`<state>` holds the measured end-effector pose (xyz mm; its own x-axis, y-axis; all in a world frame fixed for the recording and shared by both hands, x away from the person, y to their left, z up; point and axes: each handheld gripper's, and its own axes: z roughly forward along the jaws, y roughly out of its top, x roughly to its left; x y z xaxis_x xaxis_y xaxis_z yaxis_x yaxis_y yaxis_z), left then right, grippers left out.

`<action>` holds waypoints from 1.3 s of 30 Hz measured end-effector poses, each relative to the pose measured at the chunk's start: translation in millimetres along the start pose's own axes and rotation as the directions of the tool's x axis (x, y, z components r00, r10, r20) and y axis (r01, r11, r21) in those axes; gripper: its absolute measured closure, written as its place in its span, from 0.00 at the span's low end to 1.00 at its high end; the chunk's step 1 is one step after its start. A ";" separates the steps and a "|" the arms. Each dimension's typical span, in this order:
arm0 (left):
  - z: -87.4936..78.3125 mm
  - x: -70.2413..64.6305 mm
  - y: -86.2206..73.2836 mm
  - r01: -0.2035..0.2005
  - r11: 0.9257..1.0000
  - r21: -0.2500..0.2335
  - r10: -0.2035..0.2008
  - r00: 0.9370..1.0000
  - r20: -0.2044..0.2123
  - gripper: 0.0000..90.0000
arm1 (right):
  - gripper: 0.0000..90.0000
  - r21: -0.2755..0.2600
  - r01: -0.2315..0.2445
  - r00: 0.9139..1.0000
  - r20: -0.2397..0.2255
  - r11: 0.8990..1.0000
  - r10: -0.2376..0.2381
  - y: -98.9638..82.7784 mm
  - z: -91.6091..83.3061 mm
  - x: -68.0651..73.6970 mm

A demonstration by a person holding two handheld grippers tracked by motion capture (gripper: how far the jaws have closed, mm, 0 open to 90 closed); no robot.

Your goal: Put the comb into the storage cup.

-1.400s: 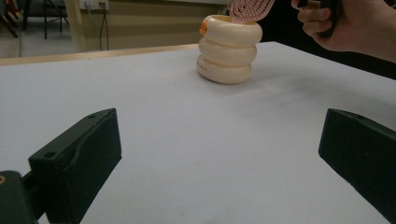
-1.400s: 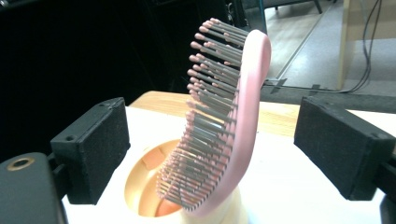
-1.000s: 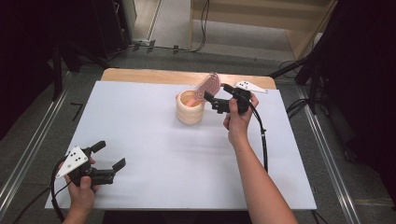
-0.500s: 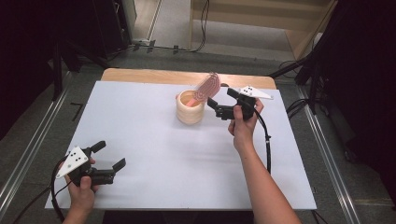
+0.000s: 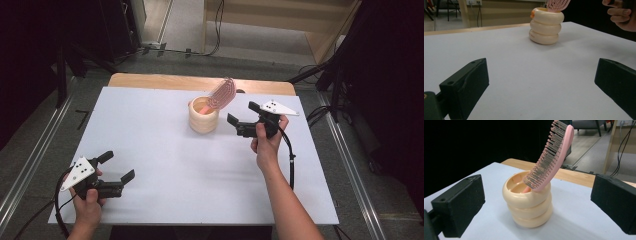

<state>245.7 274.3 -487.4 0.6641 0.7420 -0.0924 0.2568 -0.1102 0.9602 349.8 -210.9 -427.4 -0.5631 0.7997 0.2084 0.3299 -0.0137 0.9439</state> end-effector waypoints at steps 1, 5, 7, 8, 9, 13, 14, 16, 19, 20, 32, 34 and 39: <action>0.0 -0.1 0.0 0.000 1.000 0.000 0.000 1.000 -0.001 0.00 | 0.00 -0.001 0.003 1.000 0.000 1.000 -0.003 -1.0 -1.5 0.1; 0.1 -0.3 0.0 0.000 1.000 0.000 0.000 1.000 -0.002 0.00 | 0.00 0.002 0.000 1.000 0.005 1.000 0.000 -5.4 -8.0 0.0; 0.1 -0.4 0.0 -0.002 1.000 0.000 0.002 1.000 -0.002 0.00 | 0.00 0.001 0.001 1.000 0.007 1.000 -0.001 -8.6 -10.9 0.5; 0.1 -0.4 0.0 -0.002 1.000 0.000 0.002 1.000 -0.003 0.00 | 0.00 0.006 0.006 1.000 0.011 1.000 -0.006 -10.2 -12.1 1.2; 0.1 -0.5 0.0 -0.002 1.000 0.000 0.002 1.000 -0.003 0.00 | 0.00 0.007 0.010 1.000 0.011 1.000 -0.010 -11.9 -13.2 1.8; 0.0 -0.6 0.0 -0.004 1.000 0.001 0.004 1.000 -0.003 0.00 | 0.00 0.007 0.017 1.000 0.007 1.000 -0.017 -17.5 -19.0 3.5; 0.0 -0.5 0.0 -0.006 1.000 0.002 0.006 1.000 -0.004 0.00 | 0.00 0.009 0.015 1.000 0.006 1.000 -0.016 -18.8 -20.7 4.4; 0.0 -0.6 0.0 -0.006 1.000 0.002 0.006 1.000 -0.004 0.00 | 0.00 0.011 0.018 1.000 0.005 1.000 -0.018 -21.5 -23.4 5.8; -0.1 -0.5 0.0 -0.007 1.000 0.003 0.007 1.000 -0.003 0.00 | 0.00 0.025 0.031 0.999 0.010 0.999 -0.031 -24.9 -26.9 7.0; -0.1 -0.5 0.0 -0.007 1.000 0.003 0.007 1.000 -0.003 0.00 | 0.00 0.027 0.031 0.999 0.009 0.999 -0.031 -25.8 -28.4 7.2; 0.3 -0.9 -0.1 -0.006 1.000 0.001 0.006 1.000 -0.004 0.00 | 0.00 0.039 0.037 0.999 0.013 0.999 -0.038 -40.1 -44.4 7.8; 0.2 -0.8 -0.1 -0.008 1.000 0.003 0.008 1.000 -0.005 0.00 | 0.00 0.043 0.038 0.999 0.014 0.998 -0.039 -42.3 -47.1 8.7; 0.3 -0.9 -0.2 -0.008 1.000 0.003 0.008 1.000 -0.005 0.00 | 0.00 0.039 0.039 0.999 0.009 0.999 -0.039 -46.8 -54.5 8.9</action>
<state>245.2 273.5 -487.5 0.6626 0.7443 -0.0834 0.2538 -0.1184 0.9600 288.0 -235.9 -455.7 -0.5684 0.8052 0.1691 0.3369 0.0403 0.9407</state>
